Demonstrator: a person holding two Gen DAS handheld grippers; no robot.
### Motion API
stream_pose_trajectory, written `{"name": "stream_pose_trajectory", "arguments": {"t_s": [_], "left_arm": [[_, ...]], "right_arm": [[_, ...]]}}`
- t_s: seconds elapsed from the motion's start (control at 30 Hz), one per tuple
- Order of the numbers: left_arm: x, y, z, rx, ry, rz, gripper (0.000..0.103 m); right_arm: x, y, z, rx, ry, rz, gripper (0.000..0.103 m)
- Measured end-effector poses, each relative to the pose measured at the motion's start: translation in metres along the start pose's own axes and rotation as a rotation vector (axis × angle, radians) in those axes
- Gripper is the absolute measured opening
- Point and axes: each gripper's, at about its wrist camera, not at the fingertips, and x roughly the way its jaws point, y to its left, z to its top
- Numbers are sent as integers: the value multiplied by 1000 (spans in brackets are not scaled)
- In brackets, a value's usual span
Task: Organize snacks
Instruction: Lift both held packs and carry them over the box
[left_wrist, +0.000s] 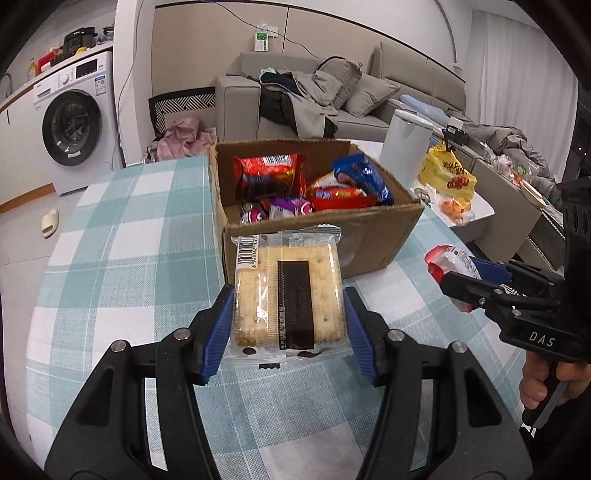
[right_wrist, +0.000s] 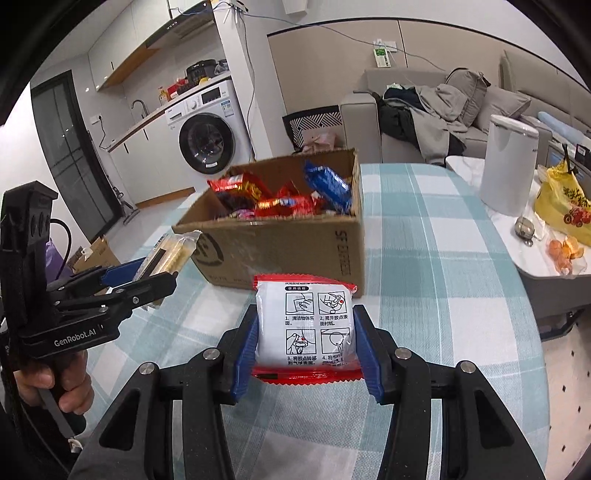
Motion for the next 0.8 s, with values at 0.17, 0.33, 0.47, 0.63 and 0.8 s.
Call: {"name": "stream_pose_trajectory", "arguments": {"t_s": [0.17,0.33,0.47,0.63,0.8], "left_arm": [[-8,-3,15,-9,-28,9,55],[-15,-5,28,-12,-59,27,55],[-18,-6,38,-7,-80,37,55],[-18,-7,50,-10,-91,43,55],[-15,-7,60,-4,-103,42,55]], "right_arm": [[-8,1,14,-1,-34,4,50],[-11,0,29,-7,-60,0,50],[-16,3,40,-15,-89,-8,50],[-17,4,52,-15,-102,0,50],[-17,8,64,-24,-124,1,50]]}}
